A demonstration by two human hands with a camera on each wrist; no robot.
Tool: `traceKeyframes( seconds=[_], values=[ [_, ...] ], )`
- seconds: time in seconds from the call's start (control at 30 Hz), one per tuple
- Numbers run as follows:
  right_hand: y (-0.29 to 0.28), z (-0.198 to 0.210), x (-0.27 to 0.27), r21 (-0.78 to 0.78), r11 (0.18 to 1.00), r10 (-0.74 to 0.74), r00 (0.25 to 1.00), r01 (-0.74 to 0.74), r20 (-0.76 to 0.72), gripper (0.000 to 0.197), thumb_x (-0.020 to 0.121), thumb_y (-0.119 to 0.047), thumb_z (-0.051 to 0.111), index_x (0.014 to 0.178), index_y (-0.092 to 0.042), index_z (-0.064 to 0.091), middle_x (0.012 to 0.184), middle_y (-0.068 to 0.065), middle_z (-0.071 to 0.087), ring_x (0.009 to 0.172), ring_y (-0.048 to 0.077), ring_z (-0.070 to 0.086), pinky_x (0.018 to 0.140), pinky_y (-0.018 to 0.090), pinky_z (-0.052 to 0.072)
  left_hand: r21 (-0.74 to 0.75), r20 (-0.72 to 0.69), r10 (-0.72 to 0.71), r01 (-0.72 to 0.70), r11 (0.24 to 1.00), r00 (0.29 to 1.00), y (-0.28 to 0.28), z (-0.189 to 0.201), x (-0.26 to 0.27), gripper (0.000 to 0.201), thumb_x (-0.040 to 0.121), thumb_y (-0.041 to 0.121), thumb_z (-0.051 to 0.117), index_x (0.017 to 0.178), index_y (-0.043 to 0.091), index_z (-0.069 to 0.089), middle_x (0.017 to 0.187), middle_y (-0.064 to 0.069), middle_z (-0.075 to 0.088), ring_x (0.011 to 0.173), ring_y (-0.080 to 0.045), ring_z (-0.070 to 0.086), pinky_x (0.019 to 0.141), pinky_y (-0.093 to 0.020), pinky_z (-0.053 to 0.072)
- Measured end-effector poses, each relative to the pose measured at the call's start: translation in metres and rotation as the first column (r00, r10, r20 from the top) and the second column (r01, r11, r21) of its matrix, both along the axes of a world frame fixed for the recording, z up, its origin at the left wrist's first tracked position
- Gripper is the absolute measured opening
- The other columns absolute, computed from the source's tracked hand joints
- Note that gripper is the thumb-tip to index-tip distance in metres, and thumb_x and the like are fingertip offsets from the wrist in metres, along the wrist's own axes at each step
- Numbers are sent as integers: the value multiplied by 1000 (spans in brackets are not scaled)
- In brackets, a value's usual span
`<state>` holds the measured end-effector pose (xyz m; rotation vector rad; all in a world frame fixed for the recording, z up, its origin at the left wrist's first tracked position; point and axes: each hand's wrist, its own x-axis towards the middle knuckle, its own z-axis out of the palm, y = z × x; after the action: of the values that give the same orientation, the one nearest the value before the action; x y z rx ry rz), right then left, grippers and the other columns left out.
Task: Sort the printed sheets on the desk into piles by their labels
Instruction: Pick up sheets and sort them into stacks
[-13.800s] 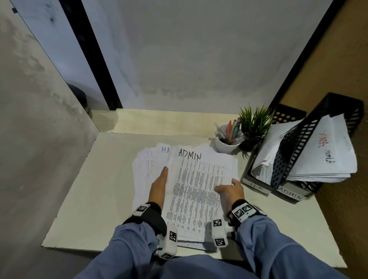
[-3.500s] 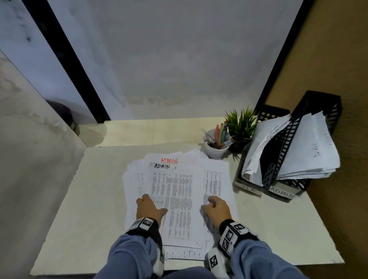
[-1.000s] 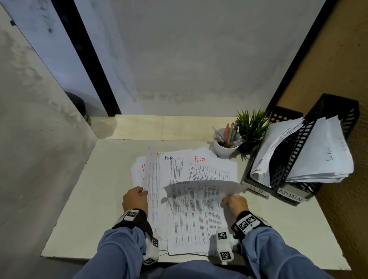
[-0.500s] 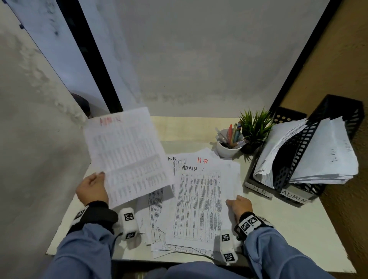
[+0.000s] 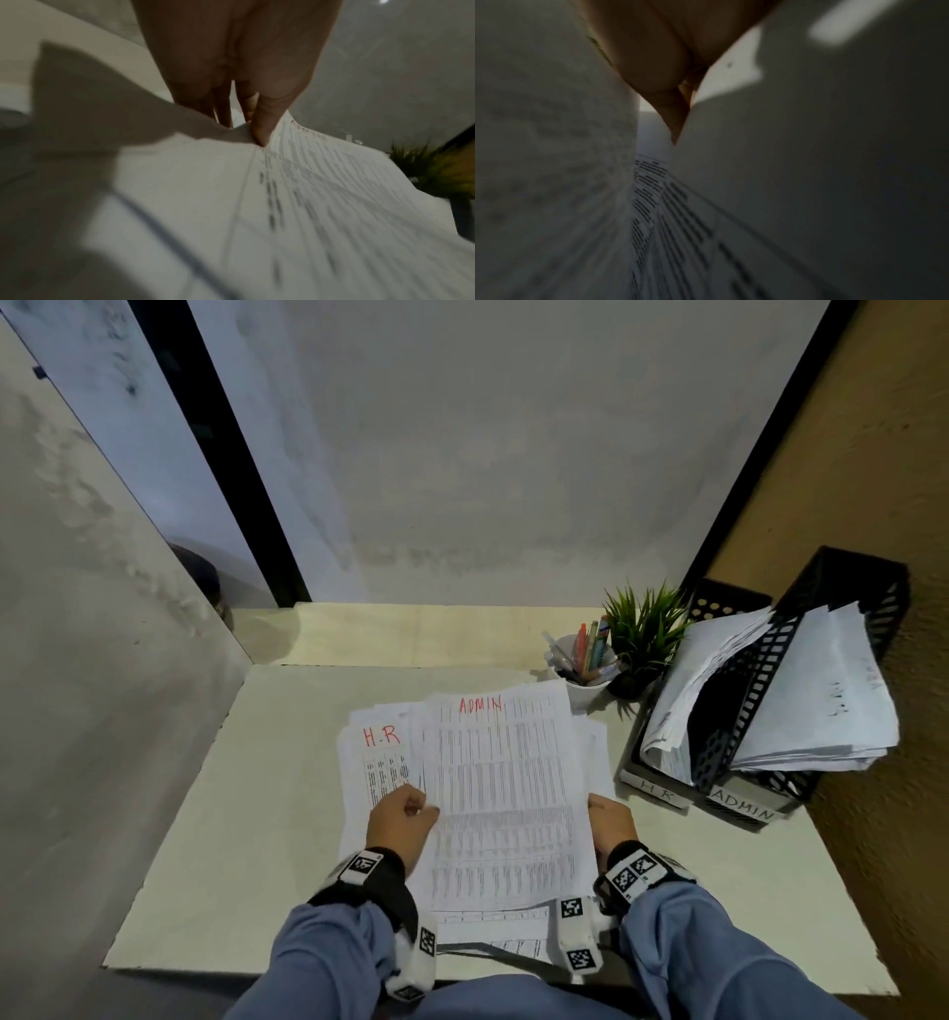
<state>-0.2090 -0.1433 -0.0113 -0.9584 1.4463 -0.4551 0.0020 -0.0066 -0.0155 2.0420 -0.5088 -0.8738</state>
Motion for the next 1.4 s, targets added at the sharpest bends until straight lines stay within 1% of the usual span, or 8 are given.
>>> traceKeyframes(
  seconds=[0.13, 0.27, 0.47, 0.7, 0.97, 1.2, 1.3, 1.4],
  values=[
    [-2, 16, 7, 24, 999, -27, 997, 25, 77, 21, 90, -19, 55, 72, -9, 60, 62, 3, 64, 69, 20, 55, 60, 15, 48, -117, -274, 40, -75, 990, 961, -3, 14, -1, 38, 77, -11, 63, 96, 20, 52, 96, -3, 56, 100, -29, 56, 94, -45, 49],
    [-11, 43, 18, 118, 989, 44, 949, -85, 311, 88, 63, -81, 54, 128, -22, 55, 131, -3, 55, 123, 26, 51, 109, 46, 35, -303, -373, 88, -212, 929, 923, -13, 46, -4, 57, 83, -14, 56, 124, 21, 39, 103, -1, 61, 100, -27, 62, 88, -43, 52],
    [-15, 101, 38, -430, 896, 246, 928, -109, 278, 30, 82, 12, 58, 101, -12, 63, 96, 5, 69, 84, 9, 68, 75, 20, 56, -520, -67, 45, -73, 851, 997, -34, 98, 0, 33, 79, -13, 61, 105, 7, 53, 101, -4, 65, 96, -19, 62, 78, -16, 54],
    [0, 96, 36, -454, 884, 237, 944, -111, 231, 32, 76, 6, 68, 102, -10, 58, 93, 3, 67, 88, 17, 66, 79, 30, 56, -434, -121, 110, -152, 888, 987, -33, 88, -6, 49, 70, 16, 75, 115, 8, 59, 104, -4, 69, 96, -21, 66, 84, -37, 55],
    [7, 93, 34, -425, 901, 184, 965, -90, 186, 16, 82, 5, 61, 84, -11, 62, 81, 0, 66, 76, 11, 64, 57, 13, 52, -475, -143, 95, -152, 867, 985, -32, 88, -15, 20, 85, 5, 65, 100, 18, 63, 97, -3, 68, 89, -17, 66, 72, -28, 54],
    [17, 82, 25, -283, 919, 275, 961, -275, -41, 15, 83, 7, 53, 92, 18, 58, 79, 20, 61, 74, 28, 62, 72, 38, 56, -256, -140, -9, -27, 966, 990, -24, 80, -22, 12, 92, 16, 57, 84, 16, 65, 78, -1, 69, 78, -23, 68, 63, -24, 51],
    [8, 98, 10, -298, 934, 216, 976, -197, 34, 20, 85, 13, 47, 94, 3, 62, 75, 2, 63, 60, 3, 63, 50, 11, 50, -242, -136, -169, 132, 961, 976, -33, 91, -23, 20, 90, 23, 58, 78, 8, 64, 79, -9, 63, 74, -25, 61, 70, -31, 49],
    [-13, 119, -10, -446, 894, 85, 991, -31, 102, 25, 85, 13, 50, 98, -4, 64, 73, -5, 62, 57, -6, 59, 57, 10, 48, -189, 49, -263, 267, 945, 964, -53, 122, -31, 21, 91, 19, 54, 73, 8, 52, 69, -9, 46, 62, -18, 45, 52, -23, 37]
  ],
)
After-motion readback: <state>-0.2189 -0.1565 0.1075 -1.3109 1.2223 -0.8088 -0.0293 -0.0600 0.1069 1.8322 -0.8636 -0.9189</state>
